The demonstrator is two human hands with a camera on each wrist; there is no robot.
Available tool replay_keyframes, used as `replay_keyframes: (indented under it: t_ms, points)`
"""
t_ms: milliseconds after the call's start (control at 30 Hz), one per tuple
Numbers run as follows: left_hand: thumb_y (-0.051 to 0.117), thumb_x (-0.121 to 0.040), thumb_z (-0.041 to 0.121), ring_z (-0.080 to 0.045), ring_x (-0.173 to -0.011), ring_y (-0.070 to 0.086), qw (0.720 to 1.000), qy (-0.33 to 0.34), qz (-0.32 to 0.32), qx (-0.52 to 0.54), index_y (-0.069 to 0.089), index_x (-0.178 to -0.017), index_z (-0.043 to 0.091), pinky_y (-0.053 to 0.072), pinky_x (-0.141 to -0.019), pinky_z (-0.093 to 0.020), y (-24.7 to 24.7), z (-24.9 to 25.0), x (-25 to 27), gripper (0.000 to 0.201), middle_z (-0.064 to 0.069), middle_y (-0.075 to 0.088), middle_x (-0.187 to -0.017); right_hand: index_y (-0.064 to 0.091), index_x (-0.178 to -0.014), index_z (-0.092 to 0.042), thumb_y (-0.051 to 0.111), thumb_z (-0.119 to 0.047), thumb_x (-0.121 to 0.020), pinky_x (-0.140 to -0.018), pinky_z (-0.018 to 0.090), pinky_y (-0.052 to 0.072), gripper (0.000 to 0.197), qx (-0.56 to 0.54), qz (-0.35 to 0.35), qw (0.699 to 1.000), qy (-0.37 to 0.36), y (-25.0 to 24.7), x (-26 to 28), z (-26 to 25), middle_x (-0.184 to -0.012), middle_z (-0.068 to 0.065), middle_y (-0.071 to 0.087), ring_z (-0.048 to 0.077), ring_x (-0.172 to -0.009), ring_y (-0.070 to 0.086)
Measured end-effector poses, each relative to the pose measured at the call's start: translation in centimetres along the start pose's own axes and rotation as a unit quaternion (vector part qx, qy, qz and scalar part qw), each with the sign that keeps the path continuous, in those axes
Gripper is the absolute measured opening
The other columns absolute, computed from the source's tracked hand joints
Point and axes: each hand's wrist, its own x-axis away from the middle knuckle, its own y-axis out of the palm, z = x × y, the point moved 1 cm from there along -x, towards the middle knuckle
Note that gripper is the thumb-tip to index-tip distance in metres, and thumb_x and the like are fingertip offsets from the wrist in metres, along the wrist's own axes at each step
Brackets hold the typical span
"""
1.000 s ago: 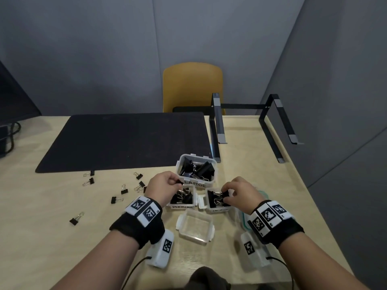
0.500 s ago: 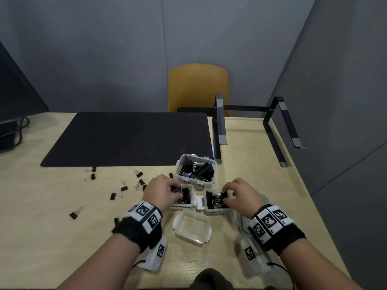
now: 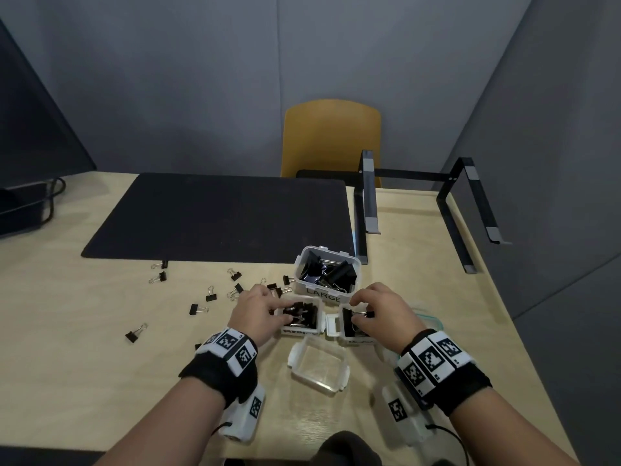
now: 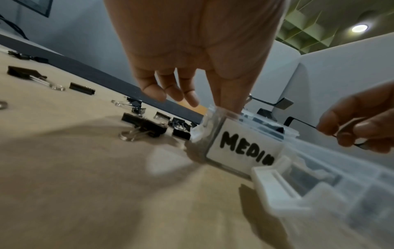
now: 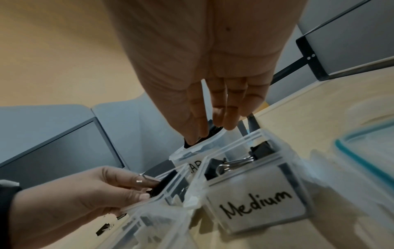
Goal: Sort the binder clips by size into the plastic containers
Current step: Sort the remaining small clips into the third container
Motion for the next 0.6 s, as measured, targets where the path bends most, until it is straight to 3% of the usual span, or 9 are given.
replay_keyframes:
  t_ms: [133, 267, 433, 500, 600]
  points:
    - [0.065, -0.085, 0.036, -0.012, -0.101, 0.039, 1.0, 0.022, -0.004, -0.017, 0.065, -0.114, 0.035, 0.035, -0.088, -0.024, -0.2, -0.1, 0.3, 0.029, 0.008, 0.044, -0.097, 0.063, -0.11, -0.02, 0.061, -0.019, -0.086, -0.076, 0.016, 0.039, 0.023, -0.002, -0.001, 1.0, -0.014, 0.5, -0.3, -1.7, -0.11, -0.005, 0.049, 0.011, -0.09, 0.052]
    - [0.062, -0.088, 0.034, -0.009, -0.1, 0.041, 0.999, 0.034, 0.012, 0.027, 0.061, -0.122, 0.031, 0.046, -0.092, -0.03, -1.3, -0.8, 0.9, 0.034, 0.012, 0.041, -0.098, 0.063, -0.11, -0.019, 0.062, -0.02, -0.086, -0.077, 0.016, 0.039, 0.024, 0.0, 0.001, 0.999, -0.037, 1.2, -0.6, -3.6, -0.103, -0.008, 0.045, 0.008, -0.088, 0.05]
    - [0.058, -0.09, 0.029, -0.01, -0.108, 0.046, 1.0, 0.019, 0.023, 0.004, 0.06, -0.119, 0.03, 0.04, -0.097, -0.028, -4.8, -3.5, 1.1, 0.029, 0.01, 0.049, -0.108, 0.063, -0.11, -0.02, 0.061, -0.022, -0.086, -0.078, 0.018, 0.039, 0.024, 0.008, -0.014, 0.998, -0.056, 2.9, -1.1, -6.8, -0.1, -0.008, 0.049, 0.01, -0.09, 0.052]
    - [0.058, -0.089, 0.026, -0.009, -0.108, 0.048, 1.0, 0.006, -0.005, -0.013, 0.061, -0.116, 0.031, 0.041, -0.1, -0.03, -6.3, -4.8, 1.3, 0.027, 0.01, 0.051, -0.115, 0.063, -0.109, -0.019, 0.06, -0.022, -0.087, -0.076, 0.016, 0.038, 0.023, 0.019, -0.025, 0.997, -0.068, 3.7, -1.3, -8.1, -0.098, -0.007, 0.054, 0.009, -0.088, 0.05]
    - [0.065, -0.084, 0.024, -0.008, -0.103, 0.049, 0.995, -0.017, -0.082, -0.05, 0.059, -0.118, 0.029, 0.042, -0.094, -0.026, -8.1, -7.0, 1.8, 0.034, 0.007, 0.052, -0.119, 0.064, -0.106, -0.017, 0.057, -0.018, -0.087, -0.069, 0.013, 0.038, 0.02, 0.016, -0.041, 0.997, -0.069, 5.1, -1.7, -10.2, -0.095, -0.005, 0.06, 0.008, -0.086, 0.052]
